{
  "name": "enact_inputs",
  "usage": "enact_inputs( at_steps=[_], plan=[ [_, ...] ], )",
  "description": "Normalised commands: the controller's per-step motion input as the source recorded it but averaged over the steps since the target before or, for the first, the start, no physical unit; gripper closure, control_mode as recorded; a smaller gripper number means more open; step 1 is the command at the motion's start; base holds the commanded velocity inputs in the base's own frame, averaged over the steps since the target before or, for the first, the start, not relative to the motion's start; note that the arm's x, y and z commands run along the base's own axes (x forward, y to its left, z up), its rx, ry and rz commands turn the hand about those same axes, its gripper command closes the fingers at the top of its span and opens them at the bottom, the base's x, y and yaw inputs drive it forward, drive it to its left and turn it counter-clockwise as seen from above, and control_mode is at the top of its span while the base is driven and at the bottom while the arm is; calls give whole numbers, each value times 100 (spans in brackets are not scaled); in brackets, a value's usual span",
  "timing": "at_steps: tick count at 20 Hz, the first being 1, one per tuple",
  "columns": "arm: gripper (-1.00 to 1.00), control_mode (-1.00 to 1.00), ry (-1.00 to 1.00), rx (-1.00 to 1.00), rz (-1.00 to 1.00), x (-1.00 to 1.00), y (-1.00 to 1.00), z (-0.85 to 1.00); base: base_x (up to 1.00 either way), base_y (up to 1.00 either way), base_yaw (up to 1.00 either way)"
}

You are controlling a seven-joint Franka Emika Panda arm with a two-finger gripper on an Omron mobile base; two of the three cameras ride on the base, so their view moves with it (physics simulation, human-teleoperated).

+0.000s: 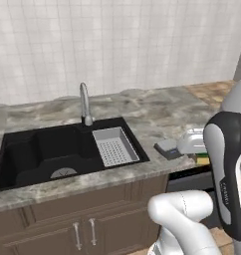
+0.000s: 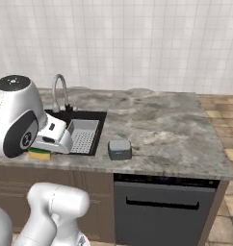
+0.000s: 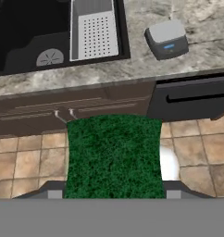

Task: Open the cabinet. Pick the sponge and place it next to the sink. Then close the cabinet.

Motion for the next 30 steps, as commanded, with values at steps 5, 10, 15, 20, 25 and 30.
enact_inputs(
  at_steps=[5, 10, 15, 20, 25, 30],
  plan=[
    [100, 100, 0, 0, 0, 0, 0, 0, 60, 11, -31],
    [100, 100, 0, 0, 0, 0, 0, 0, 53, 0, -14],
    [100, 100, 0, 0, 0, 0, 0, 0, 33, 0, -13],
    [100, 100, 0, 0, 0, 0, 0, 0, 2, 18, -4],
    [100, 100, 0, 0, 0, 0, 0, 0, 0, 24, -5],
    [100, 100, 0, 0, 0, 0, 0, 0, 29, 33, -4]
  ],
)
